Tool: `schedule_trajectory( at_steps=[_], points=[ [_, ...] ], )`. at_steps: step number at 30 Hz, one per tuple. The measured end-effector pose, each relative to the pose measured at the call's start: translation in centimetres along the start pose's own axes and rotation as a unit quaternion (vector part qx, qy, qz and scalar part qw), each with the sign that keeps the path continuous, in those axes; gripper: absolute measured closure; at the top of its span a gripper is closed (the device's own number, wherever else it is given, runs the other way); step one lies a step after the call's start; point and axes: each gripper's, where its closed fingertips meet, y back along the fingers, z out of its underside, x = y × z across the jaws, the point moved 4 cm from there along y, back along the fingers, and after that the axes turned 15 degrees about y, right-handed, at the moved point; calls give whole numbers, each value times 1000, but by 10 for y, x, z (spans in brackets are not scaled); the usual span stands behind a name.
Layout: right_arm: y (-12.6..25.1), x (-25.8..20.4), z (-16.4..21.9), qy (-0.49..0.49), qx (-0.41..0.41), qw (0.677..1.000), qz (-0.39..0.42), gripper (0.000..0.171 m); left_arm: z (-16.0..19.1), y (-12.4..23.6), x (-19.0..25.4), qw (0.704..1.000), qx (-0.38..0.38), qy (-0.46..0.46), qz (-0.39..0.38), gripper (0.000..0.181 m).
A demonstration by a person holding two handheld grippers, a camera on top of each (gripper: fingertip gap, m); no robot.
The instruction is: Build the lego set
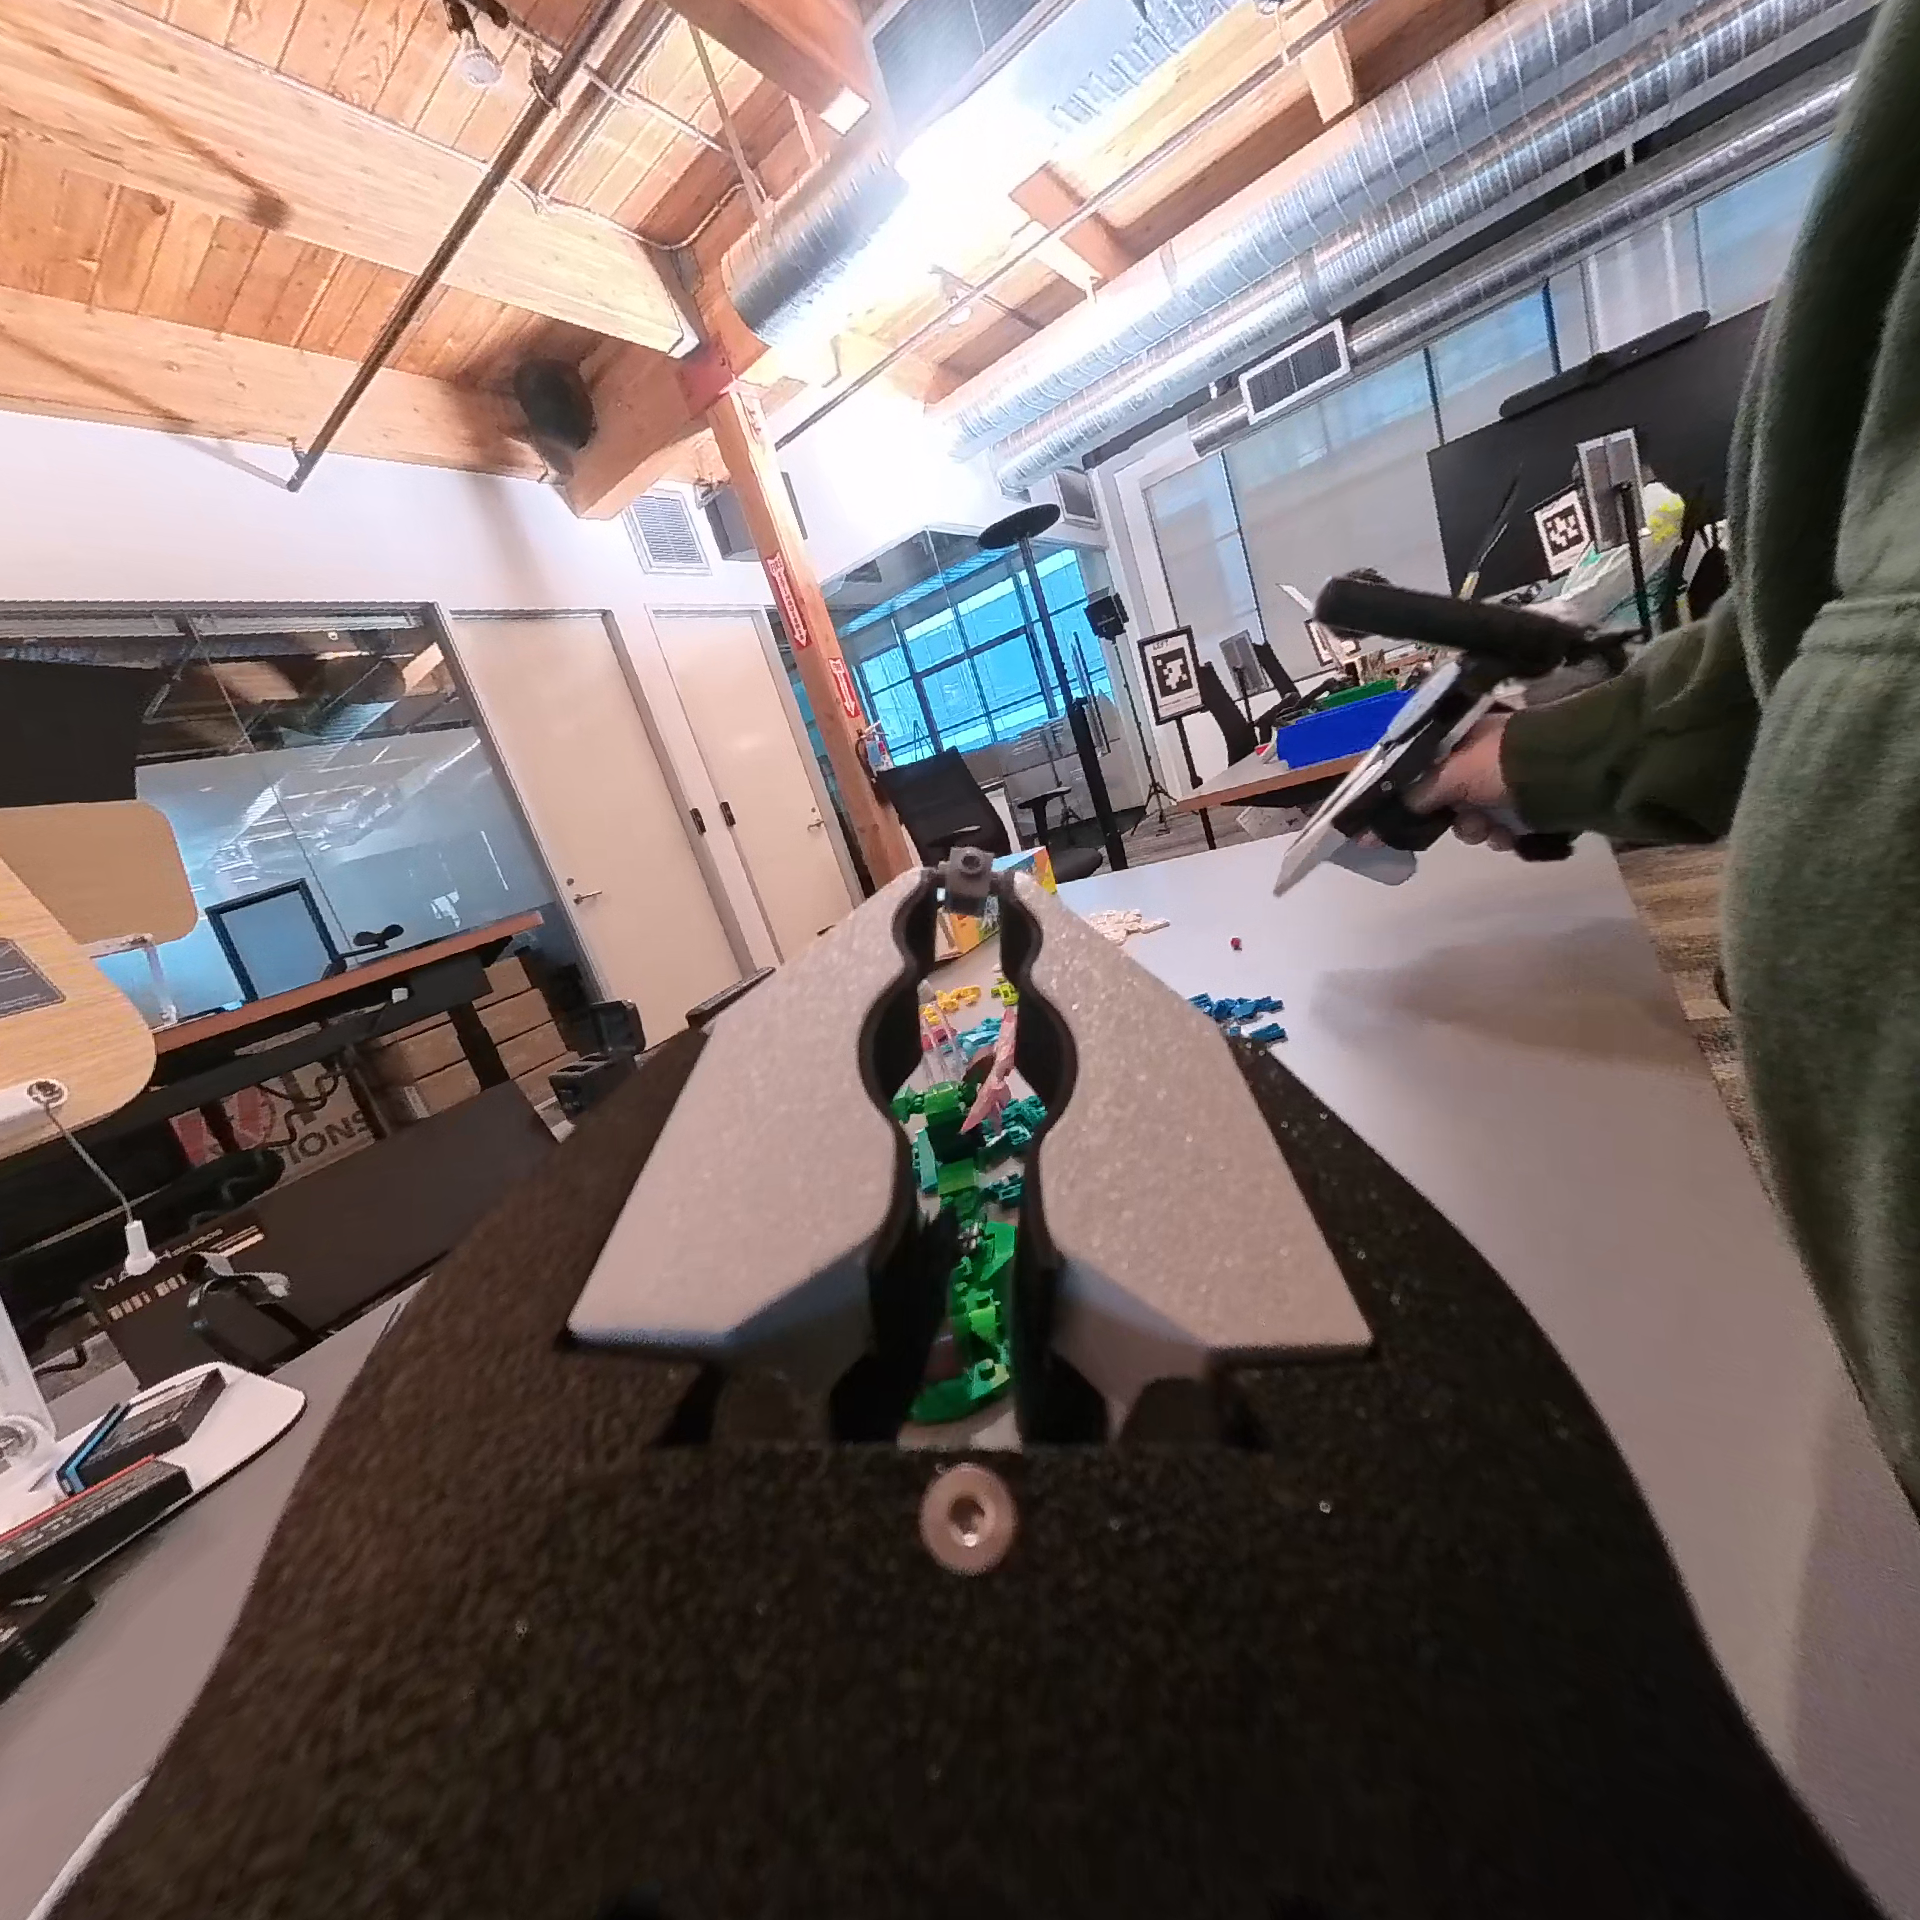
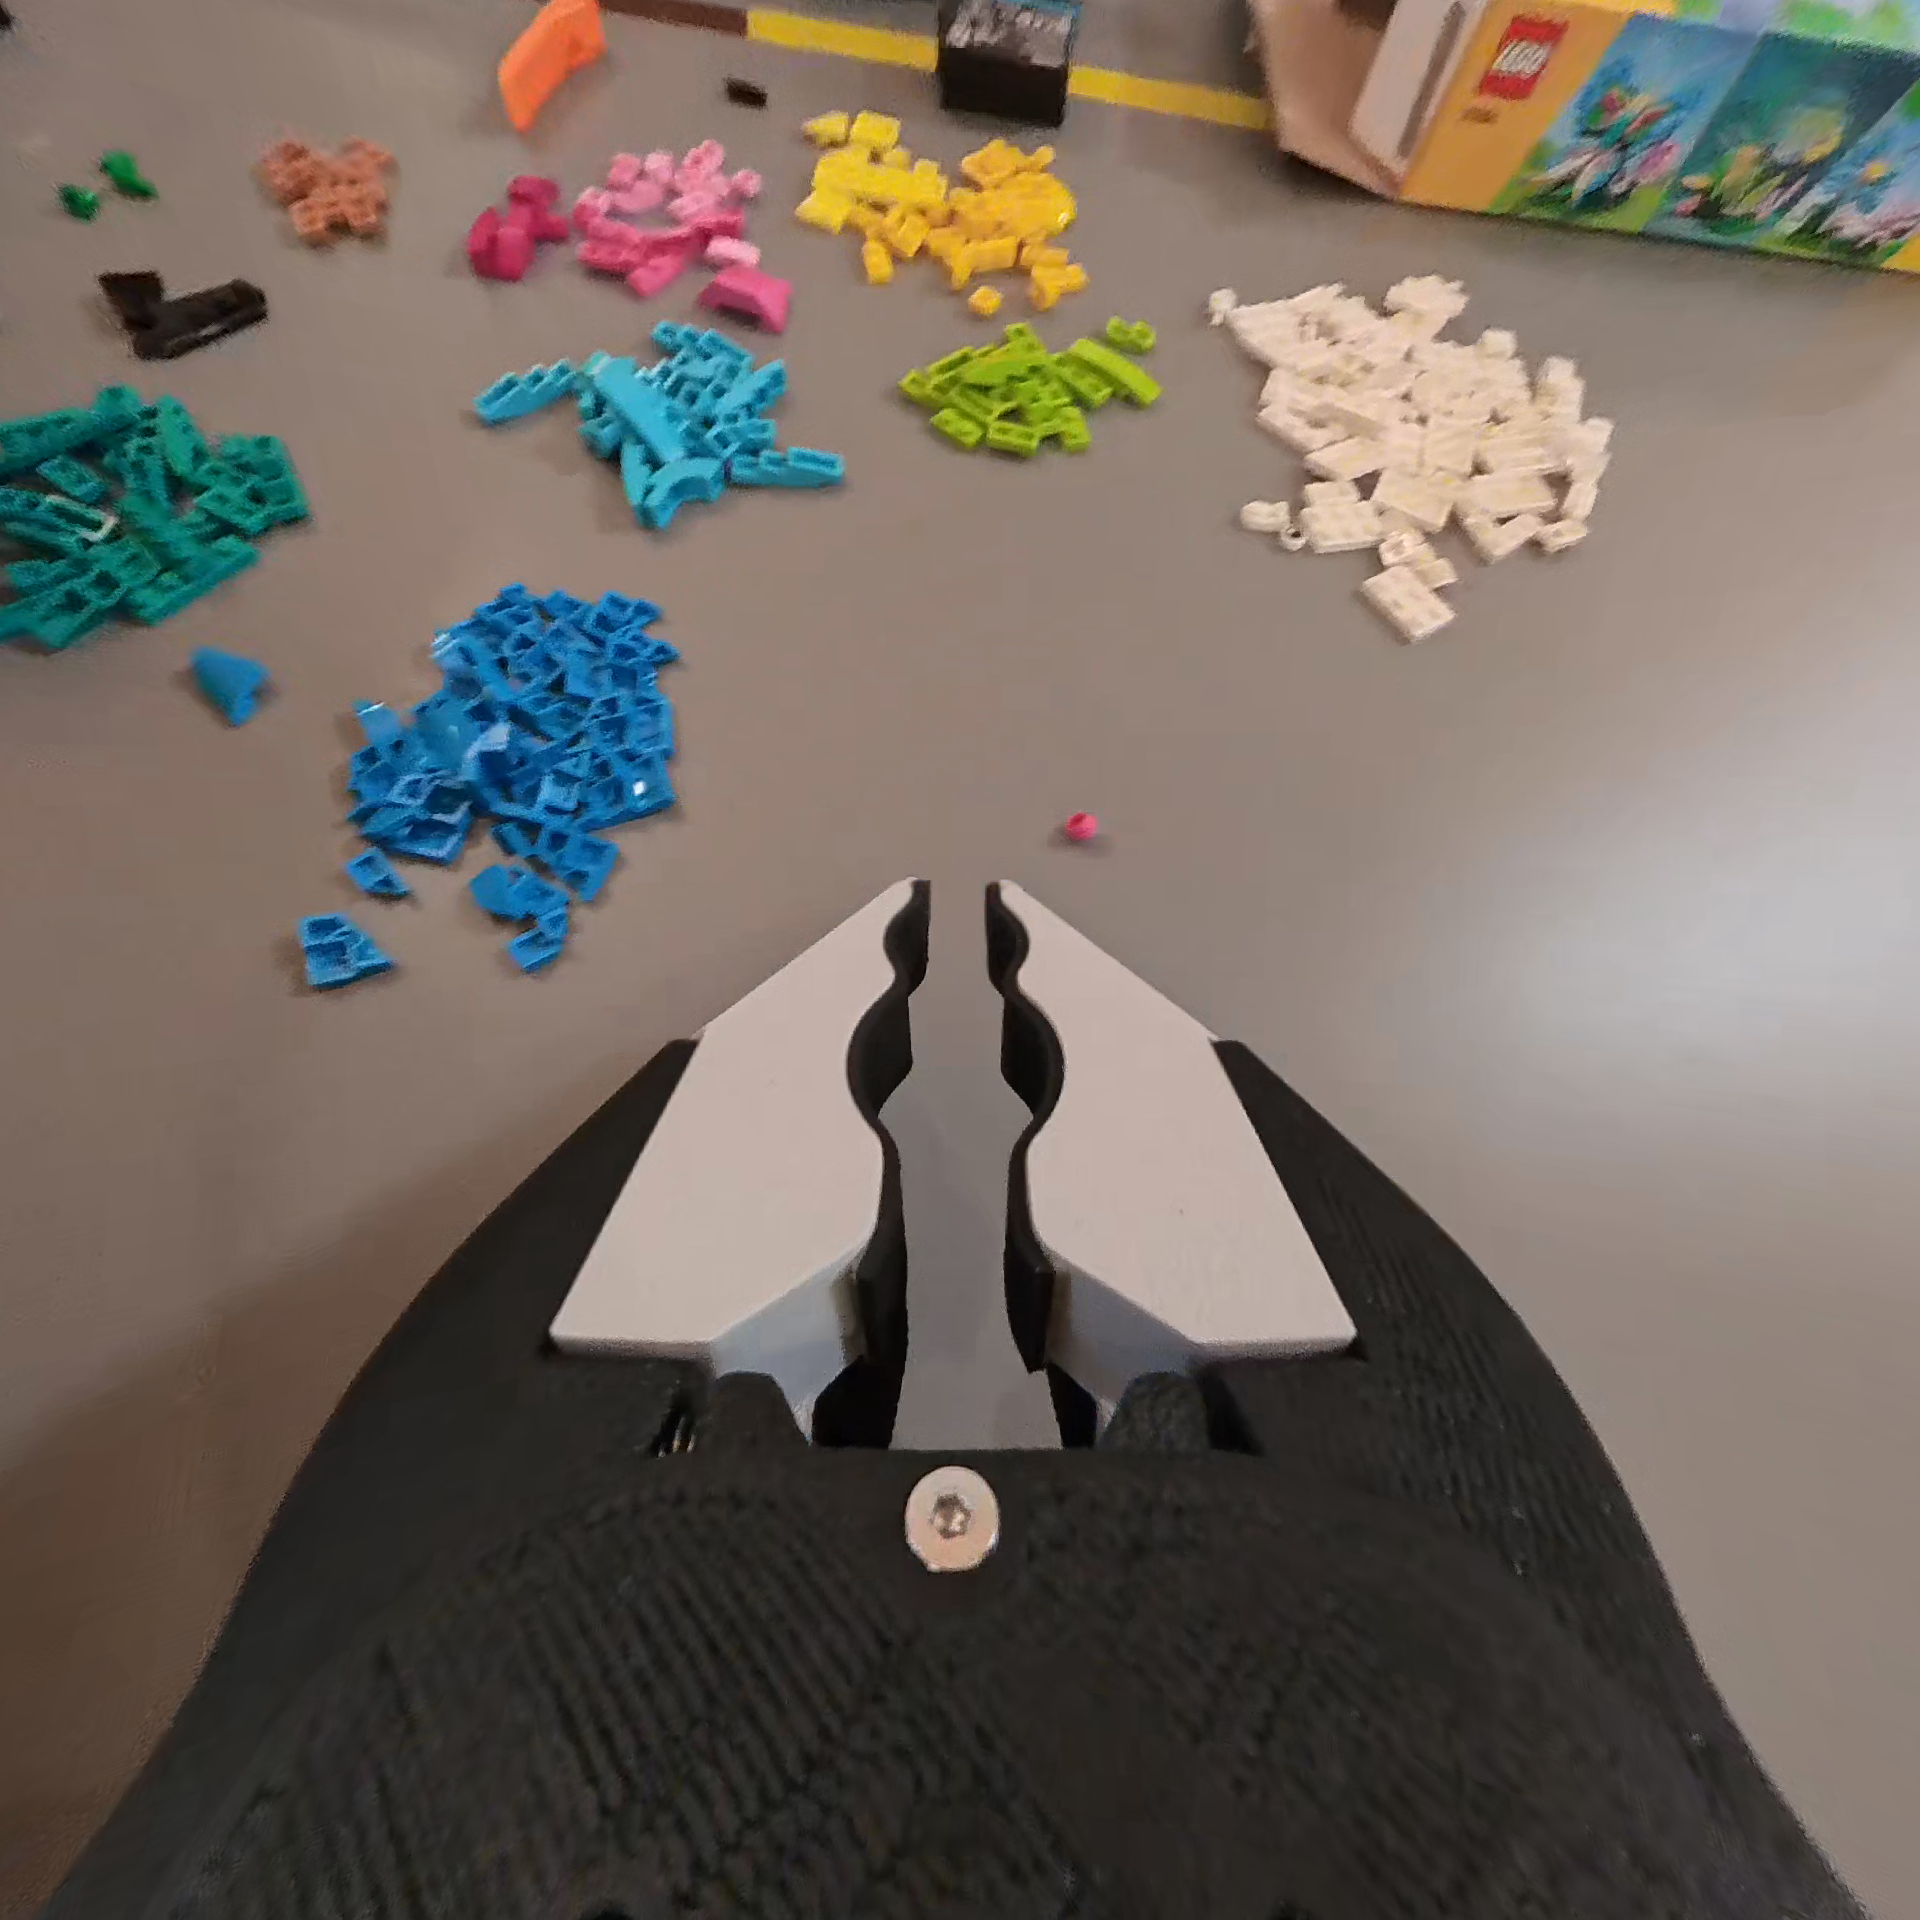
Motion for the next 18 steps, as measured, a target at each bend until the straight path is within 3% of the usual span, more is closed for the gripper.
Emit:
schedule_trajectory(
  at_steps=[1, 10, 18],
  points=[
    [-3, 4, 1, -1, 8, 1000, 2, 162, 0, 0, 0, 1000, 0, 0, 0, 173],
    [-33, 27, 10, -3, 26, 999, -33, 156, 1, 2, 0, 1000, -6, 4, -1, 173],
    [-51, 38, 16, -89, 20, 991, -96, 158, 2, 4, 0, 1000, -11, 11, 0, 173]
  ],
)
